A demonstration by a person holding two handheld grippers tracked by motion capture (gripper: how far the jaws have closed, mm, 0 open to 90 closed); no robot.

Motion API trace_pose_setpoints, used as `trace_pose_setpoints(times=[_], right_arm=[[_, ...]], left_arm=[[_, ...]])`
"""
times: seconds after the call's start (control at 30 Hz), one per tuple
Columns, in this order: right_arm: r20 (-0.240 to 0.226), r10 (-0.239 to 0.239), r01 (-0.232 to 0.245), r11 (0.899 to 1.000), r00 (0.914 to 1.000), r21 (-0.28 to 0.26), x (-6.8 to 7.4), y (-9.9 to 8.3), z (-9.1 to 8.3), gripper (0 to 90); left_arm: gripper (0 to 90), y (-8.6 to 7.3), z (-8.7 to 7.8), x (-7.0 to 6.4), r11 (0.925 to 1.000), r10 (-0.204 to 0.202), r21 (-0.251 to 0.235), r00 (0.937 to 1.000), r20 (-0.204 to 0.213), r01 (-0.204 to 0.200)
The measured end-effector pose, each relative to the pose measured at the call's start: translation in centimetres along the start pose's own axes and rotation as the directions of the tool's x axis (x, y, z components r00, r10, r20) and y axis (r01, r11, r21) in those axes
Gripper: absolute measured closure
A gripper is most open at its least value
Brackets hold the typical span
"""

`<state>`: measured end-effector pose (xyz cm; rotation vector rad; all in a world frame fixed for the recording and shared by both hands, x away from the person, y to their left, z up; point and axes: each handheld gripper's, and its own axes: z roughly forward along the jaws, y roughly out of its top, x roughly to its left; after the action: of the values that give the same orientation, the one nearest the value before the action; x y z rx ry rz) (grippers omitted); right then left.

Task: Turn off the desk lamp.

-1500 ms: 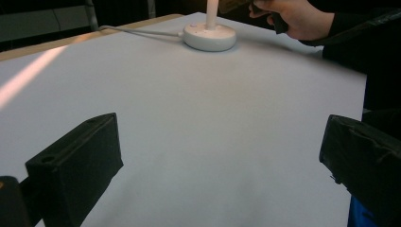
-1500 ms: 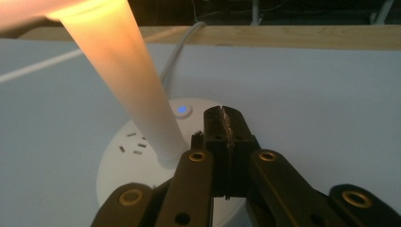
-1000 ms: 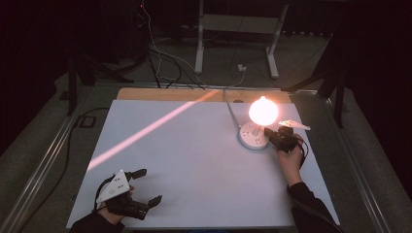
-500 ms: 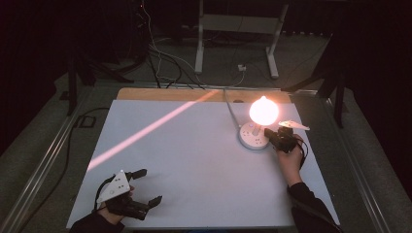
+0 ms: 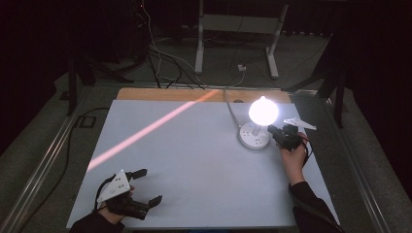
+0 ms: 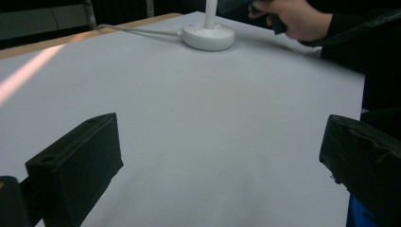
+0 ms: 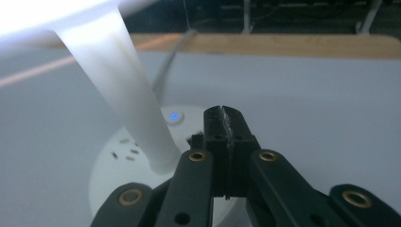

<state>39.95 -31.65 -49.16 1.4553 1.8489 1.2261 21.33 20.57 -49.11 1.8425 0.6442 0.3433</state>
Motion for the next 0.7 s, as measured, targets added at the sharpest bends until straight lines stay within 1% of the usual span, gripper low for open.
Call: trace_pose_setpoints(times=[0.13,0.27,0.37,0.6,0.7], right_arm=[[-0.009,0.003,-0.003,0.999,1.0000,-0.041,0.0,0.9,-1.1,89.6],[-0.006,0.008,-0.008,0.999,1.0000,-0.054,-0.1,1.1,-1.4,89.6],[-0.001,0.008,-0.008,0.998,1.0000,-0.054,-0.1,1.1,-1.4,89.6],[0.002,0.010,-0.009,0.999,1.0000,-0.035,-0.1,0.7,-1.0,89.6],[0.002,0.002,-0.002,1.000,1.0000,-0.027,0.0,0.5,-0.7,89.5]], left_arm=[[0.6,0.0,0.0,0.0,1.0000,0.000,-0.002,1.0000,0.001,0.000],[0.6,0.0,0.0,0.0,1.0000,0.003,-0.001,1.0000,0.000,-0.003],[0.6,0.0,0.0,0.0,1.0000,0.001,0.001,1.0000,0.000,-0.001],[0.6,0.0,0.0,-0.1,1.0000,0.004,0.002,1.0000,0.000,-0.004],[0.6,0.0,0.0,0.0,1.0000,0.002,-0.001,1.0000,0.000,-0.002]])
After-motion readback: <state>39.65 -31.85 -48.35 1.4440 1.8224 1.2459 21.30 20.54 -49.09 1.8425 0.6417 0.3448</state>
